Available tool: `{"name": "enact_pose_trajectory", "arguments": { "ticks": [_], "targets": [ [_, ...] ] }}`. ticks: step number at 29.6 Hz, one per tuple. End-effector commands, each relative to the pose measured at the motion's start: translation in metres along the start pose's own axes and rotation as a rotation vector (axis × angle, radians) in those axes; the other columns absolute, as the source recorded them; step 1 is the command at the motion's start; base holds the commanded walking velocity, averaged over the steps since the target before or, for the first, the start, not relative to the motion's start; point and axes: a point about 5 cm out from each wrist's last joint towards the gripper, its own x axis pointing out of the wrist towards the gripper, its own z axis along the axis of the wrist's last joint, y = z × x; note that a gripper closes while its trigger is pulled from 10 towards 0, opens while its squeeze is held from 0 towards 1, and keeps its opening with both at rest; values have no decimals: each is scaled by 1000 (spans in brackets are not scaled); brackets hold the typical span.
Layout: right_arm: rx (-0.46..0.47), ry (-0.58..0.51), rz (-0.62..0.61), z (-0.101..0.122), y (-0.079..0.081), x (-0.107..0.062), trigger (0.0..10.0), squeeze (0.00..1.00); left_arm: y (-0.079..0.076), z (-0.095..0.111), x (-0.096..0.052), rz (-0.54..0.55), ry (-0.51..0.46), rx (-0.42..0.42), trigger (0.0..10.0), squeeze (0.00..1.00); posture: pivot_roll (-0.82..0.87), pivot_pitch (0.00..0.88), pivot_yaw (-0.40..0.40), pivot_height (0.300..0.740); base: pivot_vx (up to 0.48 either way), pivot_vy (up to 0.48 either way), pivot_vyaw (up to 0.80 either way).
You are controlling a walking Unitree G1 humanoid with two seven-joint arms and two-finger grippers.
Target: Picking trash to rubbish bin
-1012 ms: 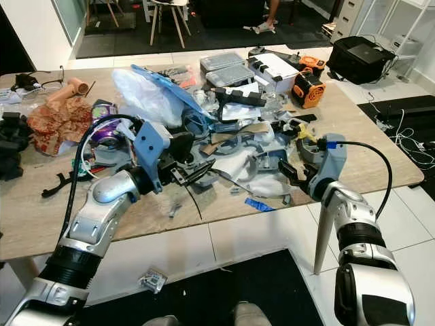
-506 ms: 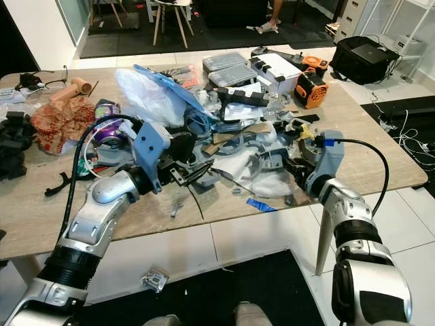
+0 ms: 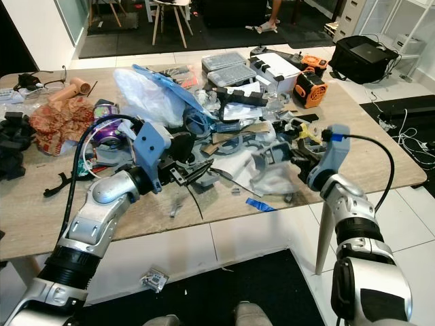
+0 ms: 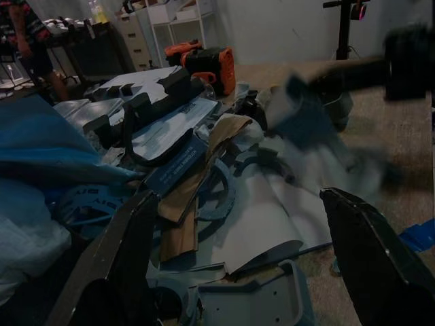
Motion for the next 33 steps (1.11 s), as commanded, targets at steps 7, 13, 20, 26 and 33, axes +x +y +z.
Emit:
{"name": "enact_pose_trajectory", "arguments": {
  "ticks": [7,13,20,26,33],
  "targets": [
    [88,-173,264,33,35,7,0,0,7,17,0,46,-140,-140,10000,0,-68,0,-17,740,0,0,0],
    [110,-190,366,32,53,3,0,0,9,25,0,68,-230,-261,10000,0,-72,0,-21,740,0,0,0],
    [171,-179,519,37,71,-7,3333,0,8,30,-1,70,-299,-377,10000,0,-73,0,-24,740,0,0,0],
    [158,-111,649,25,87,-20,10000,0,5,30,-5,66,-323,-425,10000,0,-75,0,-27,740,0,0,0],
    [165,-106,615,18,88,-19,10000,0,12,19,-14,121,-272,-447,10000,0,-68,0,-30,740,-313,0,0]
  ]
}}
